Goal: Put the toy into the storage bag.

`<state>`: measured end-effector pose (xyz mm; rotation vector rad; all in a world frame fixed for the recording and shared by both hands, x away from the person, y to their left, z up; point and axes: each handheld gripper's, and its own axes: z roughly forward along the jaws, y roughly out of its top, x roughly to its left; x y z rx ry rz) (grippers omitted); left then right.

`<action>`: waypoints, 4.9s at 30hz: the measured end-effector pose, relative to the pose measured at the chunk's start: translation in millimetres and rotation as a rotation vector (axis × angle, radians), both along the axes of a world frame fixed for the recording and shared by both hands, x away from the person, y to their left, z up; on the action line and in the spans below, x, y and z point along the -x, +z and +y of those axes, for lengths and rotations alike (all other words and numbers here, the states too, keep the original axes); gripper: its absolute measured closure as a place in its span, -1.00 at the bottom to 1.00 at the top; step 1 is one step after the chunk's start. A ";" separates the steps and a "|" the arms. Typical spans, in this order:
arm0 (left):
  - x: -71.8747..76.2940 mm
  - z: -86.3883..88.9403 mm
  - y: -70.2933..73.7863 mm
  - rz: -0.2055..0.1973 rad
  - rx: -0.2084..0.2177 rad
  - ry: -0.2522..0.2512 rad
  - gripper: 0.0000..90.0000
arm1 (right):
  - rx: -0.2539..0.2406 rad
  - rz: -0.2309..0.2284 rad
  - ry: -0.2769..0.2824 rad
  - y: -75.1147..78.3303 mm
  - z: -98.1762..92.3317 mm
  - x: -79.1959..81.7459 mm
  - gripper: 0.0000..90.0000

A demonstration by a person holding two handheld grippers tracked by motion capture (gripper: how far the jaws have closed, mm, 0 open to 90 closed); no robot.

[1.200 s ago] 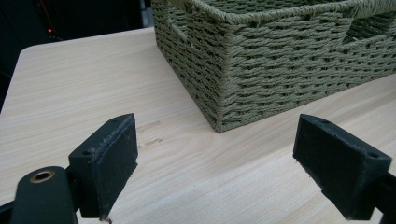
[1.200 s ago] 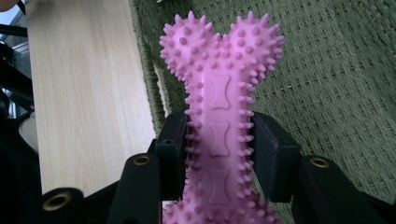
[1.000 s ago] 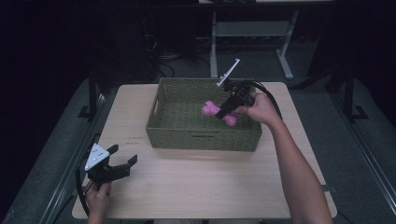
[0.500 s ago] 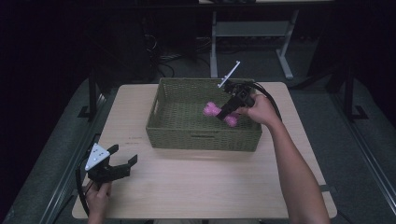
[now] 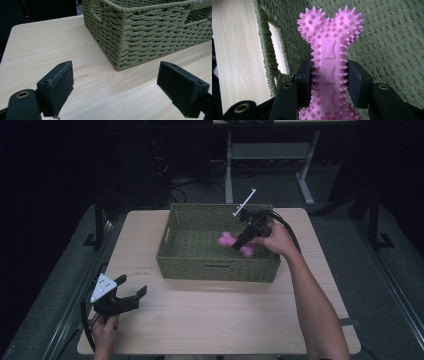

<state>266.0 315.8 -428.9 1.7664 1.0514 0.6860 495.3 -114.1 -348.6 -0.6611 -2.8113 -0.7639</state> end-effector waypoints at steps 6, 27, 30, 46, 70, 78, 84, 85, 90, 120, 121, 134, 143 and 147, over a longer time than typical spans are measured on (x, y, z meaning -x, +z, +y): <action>0.1 0.4 0.2 0.000 -0.003 0.000 -0.70 | 0.016 0.012 0.005 -6.4 4.7 -0.6 0.27; 0.2 -0.1 0.1 0.000 0.001 -0.001 -0.70 | 0.018 0.041 -0.001 -24.8 7.9 -0.9 0.27; 0.1 0.6 0.1 -0.001 0.005 0.000 -0.70 | 0.021 0.045 0.000 -26.4 10.4 -1.1 0.26; 0.4 0.0 0.0 0.000 0.002 -0.001 -0.70 | 0.009 0.035 -0.016 -23.8 9.2 -0.3 0.10; -0.2 -2.0 -0.3 0.002 -0.001 -0.006 -0.70 | -0.009 -0.036 -0.074 -5.3 -15.9 15.9 -0.12; -0.1 -2.0 -0.3 0.002 -0.002 -0.005 -0.70 | -0.012 -0.064 -0.087 6.7 -21.8 24.0 -0.19; 0.0 -2.6 -0.3 0.003 -0.006 -0.004 -0.70 | -0.009 -0.082 -0.089 12.8 -26.8 29.4 -0.23; -0.1 -2.6 -0.3 0.004 -0.006 -0.004 -0.70 | -0.011 -0.084 -0.091 13.8 -27.6 30.3 -0.23; 0.1 -2.8 -0.2 0.004 -0.006 -0.004 -0.70 | -0.009 -0.091 -0.096 19.0 -31.8 34.6 -0.27; 0.5 -4.1 -0.4 0.005 -0.010 -0.005 -0.70 | -0.030 -0.143 -0.130 35.6 -60.5 71.2 -0.39; 0.5 -4.1 -0.4 0.005 -0.010 -0.005 -0.70 | -0.031 -0.144 -0.131 35.3 -61.3 72.6 -0.39; 0.9 -5.3 -0.5 0.005 -0.014 -0.005 -0.70 | -0.026 -0.152 -0.140 30.1 -76.8 96.8 -0.40; 1.3 -5.2 -0.3 0.004 -0.017 -0.005 -0.70 | -0.030 -0.165 -0.141 24.2 -84.0 112.3 -0.40; 1.5 -4.8 -0.4 0.005 -0.016 -0.003 -0.70 | -0.048 -0.174 -0.142 22.2 -87.0 120.2 -0.40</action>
